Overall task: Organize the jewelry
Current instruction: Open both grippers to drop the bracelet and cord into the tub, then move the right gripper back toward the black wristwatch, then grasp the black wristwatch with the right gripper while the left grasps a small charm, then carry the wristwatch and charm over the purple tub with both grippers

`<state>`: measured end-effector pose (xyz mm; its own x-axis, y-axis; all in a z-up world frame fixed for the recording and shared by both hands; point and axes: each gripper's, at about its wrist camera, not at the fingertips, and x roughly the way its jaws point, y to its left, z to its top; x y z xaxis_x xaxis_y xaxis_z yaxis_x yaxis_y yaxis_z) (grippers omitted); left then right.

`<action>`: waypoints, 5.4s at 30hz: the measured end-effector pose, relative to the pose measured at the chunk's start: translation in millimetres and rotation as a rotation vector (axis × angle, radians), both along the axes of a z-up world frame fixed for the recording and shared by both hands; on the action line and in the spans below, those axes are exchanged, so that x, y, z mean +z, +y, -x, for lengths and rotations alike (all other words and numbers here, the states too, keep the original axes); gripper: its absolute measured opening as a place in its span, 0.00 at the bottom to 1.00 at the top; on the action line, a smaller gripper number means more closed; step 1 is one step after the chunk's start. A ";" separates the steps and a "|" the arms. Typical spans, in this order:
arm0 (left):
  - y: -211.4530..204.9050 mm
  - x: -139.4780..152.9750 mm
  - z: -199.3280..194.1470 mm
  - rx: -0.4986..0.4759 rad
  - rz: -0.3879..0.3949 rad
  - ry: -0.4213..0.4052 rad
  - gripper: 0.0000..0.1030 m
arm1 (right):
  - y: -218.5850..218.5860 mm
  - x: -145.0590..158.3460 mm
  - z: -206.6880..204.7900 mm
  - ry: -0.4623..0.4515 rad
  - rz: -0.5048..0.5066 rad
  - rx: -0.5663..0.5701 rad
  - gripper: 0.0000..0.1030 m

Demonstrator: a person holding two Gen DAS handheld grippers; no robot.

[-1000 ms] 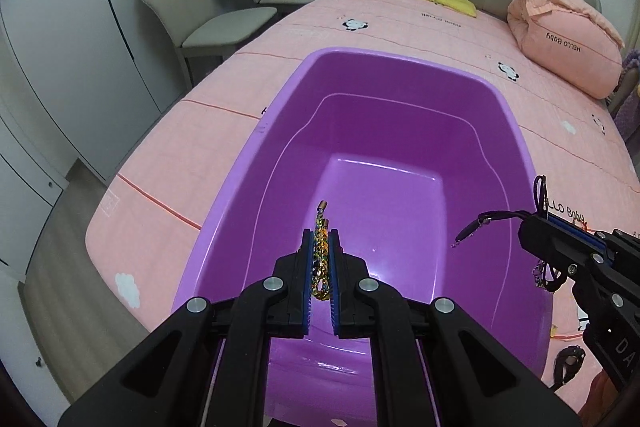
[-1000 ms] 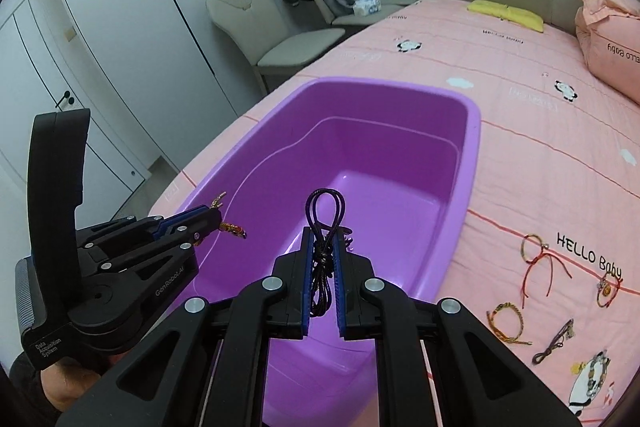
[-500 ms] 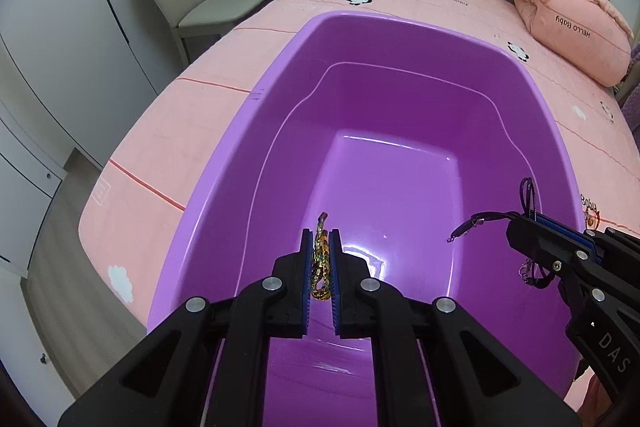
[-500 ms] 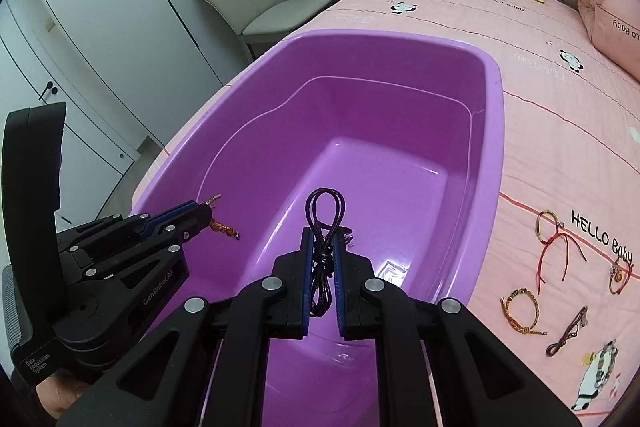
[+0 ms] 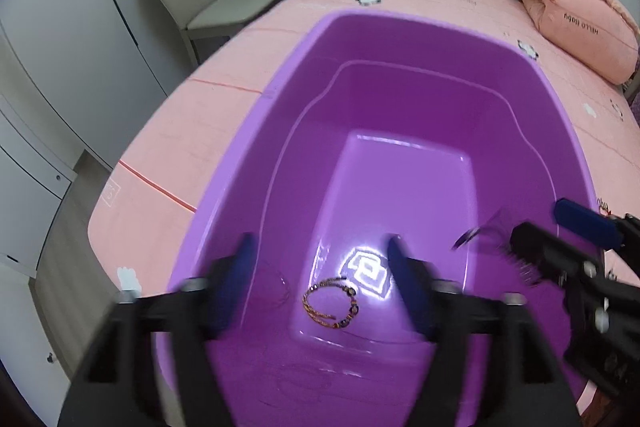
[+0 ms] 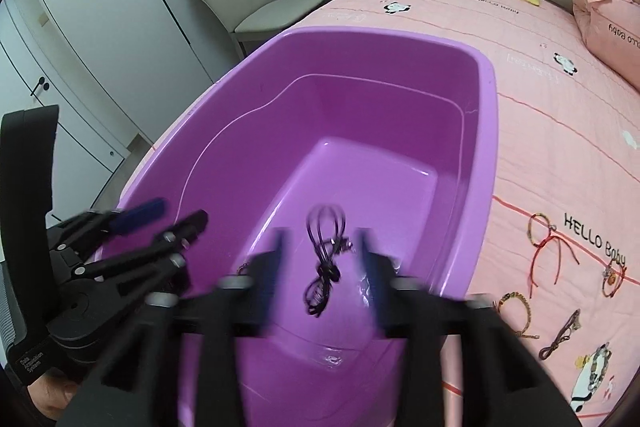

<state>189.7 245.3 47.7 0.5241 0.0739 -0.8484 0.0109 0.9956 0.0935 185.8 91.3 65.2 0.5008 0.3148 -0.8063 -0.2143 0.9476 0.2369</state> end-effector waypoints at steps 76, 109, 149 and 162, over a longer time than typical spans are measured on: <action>-272.1 -99.8 145.5 -0.498 0.037 -0.006 0.91 | -280.0 -132.8 276.9 0.062 0.055 -0.707 0.65; -325.4 -161.7 117.6 -0.718 0.068 0.059 0.79 | -272.5 -172.9 261.7 0.144 0.073 -0.797 0.64; -255.2 -99.9 135.3 -0.548 0.214 0.042 0.04 | -263.1 -145.9 265.6 0.017 0.053 -0.645 0.15; -224.0 -43.0 154.5 -0.457 0.239 -0.051 0.04 | -253.6 -77.2 260.2 -0.148 0.054 -0.568 0.15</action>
